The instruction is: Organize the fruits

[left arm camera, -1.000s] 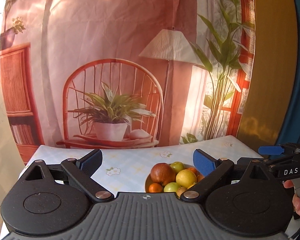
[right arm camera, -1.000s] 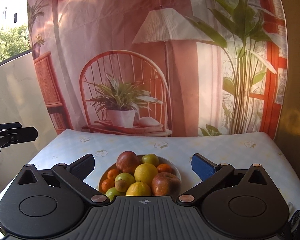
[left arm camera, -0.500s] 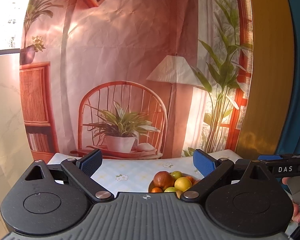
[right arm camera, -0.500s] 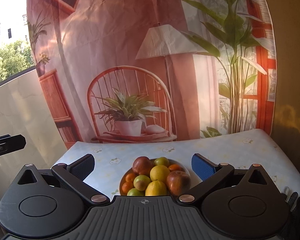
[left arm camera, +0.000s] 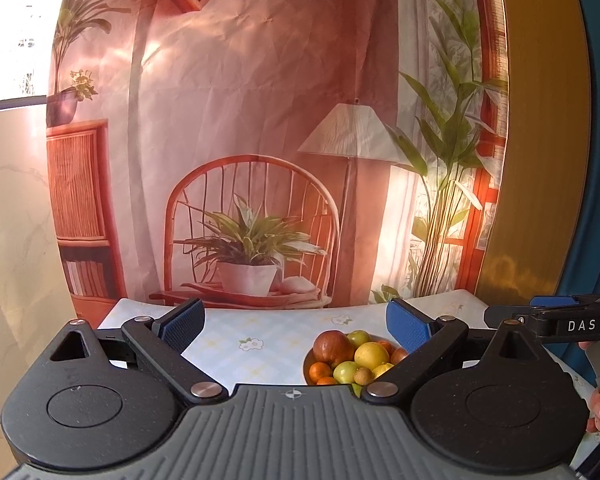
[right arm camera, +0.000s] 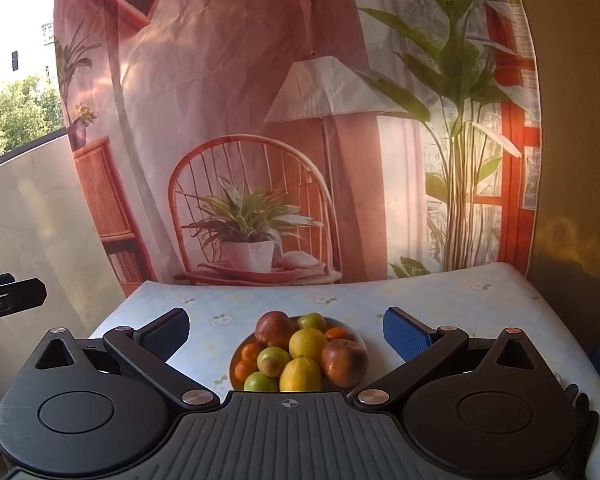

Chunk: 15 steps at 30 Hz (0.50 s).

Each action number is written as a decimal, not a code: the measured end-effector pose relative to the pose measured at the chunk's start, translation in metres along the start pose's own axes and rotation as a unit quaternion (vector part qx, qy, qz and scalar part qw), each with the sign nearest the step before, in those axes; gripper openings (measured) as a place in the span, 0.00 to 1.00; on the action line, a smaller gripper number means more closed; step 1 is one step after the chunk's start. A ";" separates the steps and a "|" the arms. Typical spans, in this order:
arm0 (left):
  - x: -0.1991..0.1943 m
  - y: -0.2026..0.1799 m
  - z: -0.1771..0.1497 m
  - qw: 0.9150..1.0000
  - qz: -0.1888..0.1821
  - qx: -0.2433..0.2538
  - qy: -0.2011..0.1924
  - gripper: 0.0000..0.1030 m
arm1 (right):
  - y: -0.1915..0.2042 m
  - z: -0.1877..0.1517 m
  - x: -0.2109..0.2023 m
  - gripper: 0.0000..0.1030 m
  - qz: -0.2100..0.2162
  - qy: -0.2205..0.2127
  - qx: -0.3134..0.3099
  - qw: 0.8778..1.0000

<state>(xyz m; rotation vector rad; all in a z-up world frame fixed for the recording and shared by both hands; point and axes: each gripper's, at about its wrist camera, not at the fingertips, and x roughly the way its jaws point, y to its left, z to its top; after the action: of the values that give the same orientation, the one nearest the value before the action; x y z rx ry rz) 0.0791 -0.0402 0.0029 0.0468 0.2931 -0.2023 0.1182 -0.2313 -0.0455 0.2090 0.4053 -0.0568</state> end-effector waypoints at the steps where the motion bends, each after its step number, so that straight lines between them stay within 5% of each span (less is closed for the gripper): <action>1: 0.000 0.000 0.000 1.000 0.001 0.001 0.000 0.96 | 0.000 0.000 0.000 1.00 0.000 0.000 0.000 1.000; 15: 0.001 -0.001 -0.002 1.000 -0.003 0.003 0.006 0.96 | 0.002 0.000 -0.001 1.00 0.001 -0.001 -0.001 1.000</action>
<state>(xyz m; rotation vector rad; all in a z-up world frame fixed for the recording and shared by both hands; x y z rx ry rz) 0.0791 -0.0412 0.0010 0.0524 0.3047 -0.2084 0.1174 -0.2297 -0.0445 0.2072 0.4032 -0.0555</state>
